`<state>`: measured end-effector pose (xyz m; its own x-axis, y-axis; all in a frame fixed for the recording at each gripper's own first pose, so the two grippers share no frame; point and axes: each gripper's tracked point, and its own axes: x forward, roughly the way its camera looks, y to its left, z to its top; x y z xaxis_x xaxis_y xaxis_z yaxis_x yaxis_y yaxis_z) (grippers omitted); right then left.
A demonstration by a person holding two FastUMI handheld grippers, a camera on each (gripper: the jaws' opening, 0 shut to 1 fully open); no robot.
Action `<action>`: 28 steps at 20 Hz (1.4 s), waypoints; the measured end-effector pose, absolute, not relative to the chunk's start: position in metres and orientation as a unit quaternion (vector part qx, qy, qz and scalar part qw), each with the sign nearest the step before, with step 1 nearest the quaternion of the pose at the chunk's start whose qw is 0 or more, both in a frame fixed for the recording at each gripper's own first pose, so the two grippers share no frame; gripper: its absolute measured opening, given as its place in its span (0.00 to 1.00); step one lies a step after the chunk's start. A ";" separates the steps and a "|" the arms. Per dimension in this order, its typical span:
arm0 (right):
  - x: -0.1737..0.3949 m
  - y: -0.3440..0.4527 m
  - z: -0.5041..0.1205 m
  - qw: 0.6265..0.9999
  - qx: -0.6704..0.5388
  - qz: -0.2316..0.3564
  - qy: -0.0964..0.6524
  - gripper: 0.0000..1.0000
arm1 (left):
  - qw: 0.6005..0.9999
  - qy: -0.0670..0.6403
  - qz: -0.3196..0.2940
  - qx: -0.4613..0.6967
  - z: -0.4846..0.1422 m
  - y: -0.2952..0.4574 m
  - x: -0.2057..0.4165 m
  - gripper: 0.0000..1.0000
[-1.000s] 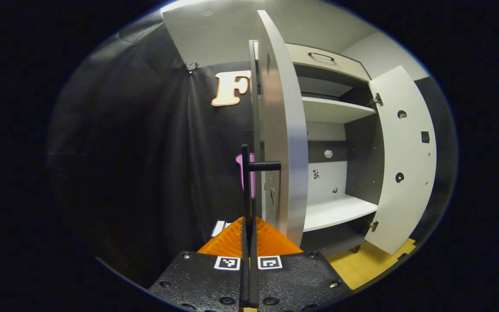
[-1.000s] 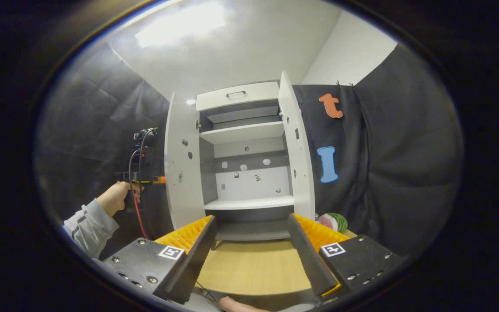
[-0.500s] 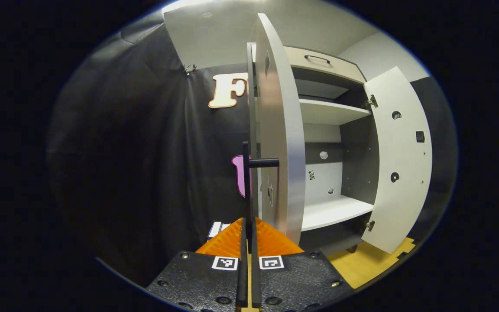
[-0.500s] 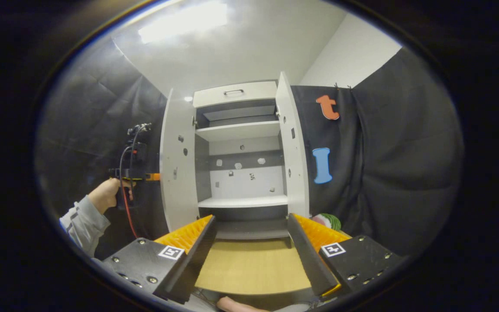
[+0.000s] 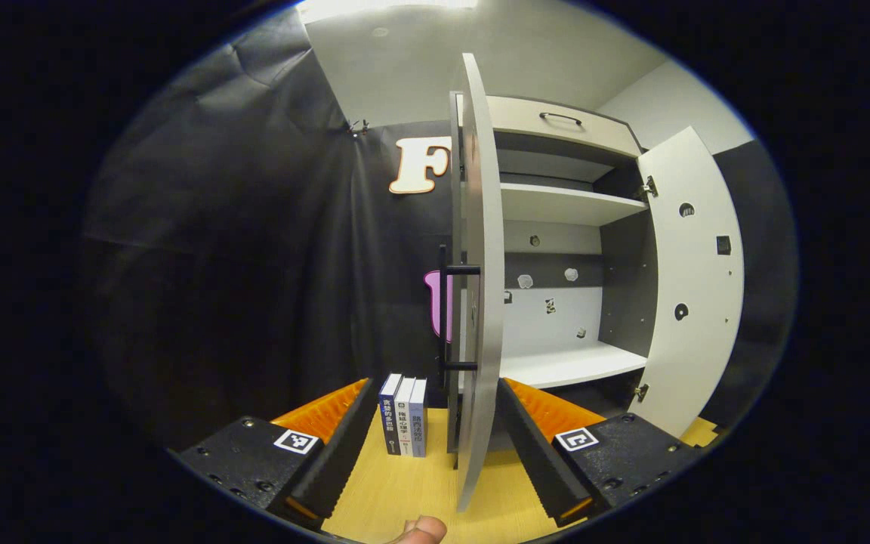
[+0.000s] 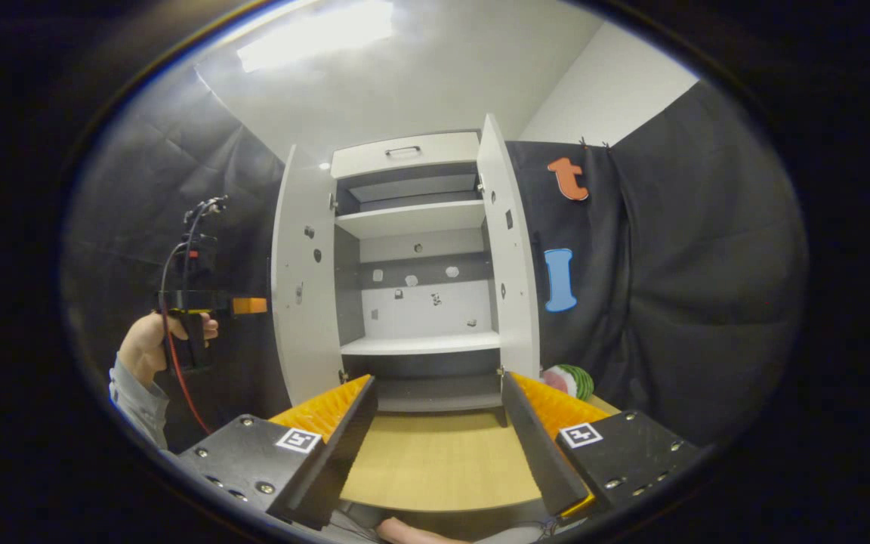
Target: Open the right door of the double-door shoe cabinet with the right hand, and open the left door with the left hand.
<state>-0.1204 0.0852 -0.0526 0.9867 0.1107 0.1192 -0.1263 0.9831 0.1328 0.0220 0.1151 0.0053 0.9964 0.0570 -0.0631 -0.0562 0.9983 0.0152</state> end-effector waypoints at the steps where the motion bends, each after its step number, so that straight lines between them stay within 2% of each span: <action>1: -0.119 0.086 -0.053 0.994 0.070 0.059 -0.055 0.99 | 0.999 0.034 0.023 0.006 0.003 0.110 0.013 0.98; 7: -0.122 0.089 -0.054 0.995 0.065 0.059 -0.057 0.99 | 0.999 0.027 0.003 -0.021 0.000 0.074 -0.039 0.95; 11: -0.123 0.084 -0.053 0.995 0.065 0.055 -0.058 0.99 | 0.999 0.010 -0.035 -0.021 0.000 0.032 -0.074 0.96; 12: -0.125 0.082 -0.053 0.995 0.066 0.053 -0.058 0.99 | 0.999 0.002 -0.033 -0.011 0.001 0.027 -0.083 1.00; 14: -0.125 0.078 -0.051 0.995 0.068 0.049 -0.059 0.99 | 0.999 -0.024 -0.024 0.011 0.007 0.017 -0.099 0.92; 15: -0.122 0.076 -0.049 0.995 0.067 0.046 -0.061 0.99 | 0.999 -0.028 -0.014 0.013 0.005 0.014 -0.108 0.96; 18: -0.126 0.071 -0.036 0.994 0.065 0.042 -0.073 0.99 | 1.000 -0.026 -0.014 -0.008 -0.007 -0.005 -0.130 0.99; 23: -0.127 0.052 -0.016 0.994 0.047 0.024 -0.097 0.99 | 0.999 -0.026 -0.025 0.003 -0.014 -0.021 -0.145 0.93; 28: -0.130 0.036 -0.016 0.994 0.050 0.008 -0.099 0.99 | 0.999 -0.019 -0.029 0.002 -0.018 -0.024 -0.140 0.96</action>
<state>-0.1299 0.0357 -0.0161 0.9804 0.0068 0.1970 -0.0265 0.9949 0.0974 -0.1405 -0.0239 -0.0181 0.9976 -0.0586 0.0376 0.0584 0.9983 0.0058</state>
